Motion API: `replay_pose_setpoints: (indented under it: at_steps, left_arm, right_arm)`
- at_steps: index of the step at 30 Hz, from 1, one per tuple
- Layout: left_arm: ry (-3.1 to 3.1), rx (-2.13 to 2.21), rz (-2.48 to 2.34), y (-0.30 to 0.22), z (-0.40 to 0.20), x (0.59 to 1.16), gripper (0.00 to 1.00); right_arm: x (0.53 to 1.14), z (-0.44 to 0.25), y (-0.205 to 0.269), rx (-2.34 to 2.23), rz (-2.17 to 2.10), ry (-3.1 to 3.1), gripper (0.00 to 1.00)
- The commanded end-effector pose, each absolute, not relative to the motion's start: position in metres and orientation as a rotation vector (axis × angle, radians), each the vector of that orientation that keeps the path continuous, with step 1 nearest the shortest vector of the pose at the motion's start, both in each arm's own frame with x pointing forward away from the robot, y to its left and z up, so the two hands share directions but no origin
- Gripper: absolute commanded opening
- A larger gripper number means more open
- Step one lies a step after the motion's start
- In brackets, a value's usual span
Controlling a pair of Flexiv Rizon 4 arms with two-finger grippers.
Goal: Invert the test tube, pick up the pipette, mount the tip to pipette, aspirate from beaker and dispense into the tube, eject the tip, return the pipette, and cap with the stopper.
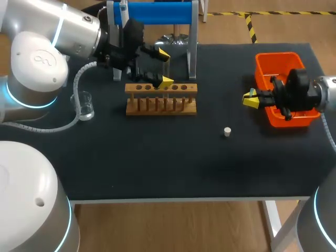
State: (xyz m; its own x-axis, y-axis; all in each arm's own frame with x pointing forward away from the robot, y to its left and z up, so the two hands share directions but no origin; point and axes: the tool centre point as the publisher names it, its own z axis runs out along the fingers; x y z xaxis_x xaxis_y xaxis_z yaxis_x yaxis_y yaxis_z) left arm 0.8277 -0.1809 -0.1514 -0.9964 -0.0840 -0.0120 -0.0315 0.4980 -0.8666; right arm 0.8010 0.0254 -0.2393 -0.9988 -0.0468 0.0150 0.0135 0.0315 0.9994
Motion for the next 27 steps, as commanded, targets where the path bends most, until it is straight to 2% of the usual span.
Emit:
replay_pose_setpoints:
  at_steps: [1,15,27]
  left_arm:
    - [2.676,-0.106,-1.54,-0.182,-0.151,0.828,1.0]
    - [2.63,-0.233,-1.529,-0.126,-0.155,0.867,1.0]
    - [2.454,-0.525,-1.455,-0.082,-0.159,0.915,1.0]
  right_arm:
    - [0.8,-0.239,0.025,0.035,-2.157,-2.227,0.0]
    - [0.8,-0.239,0.025,0.035,-2.157,-2.227,0.0]
    - [0.8,-0.239,0.025,0.035,-2.157,-2.227,0.0]
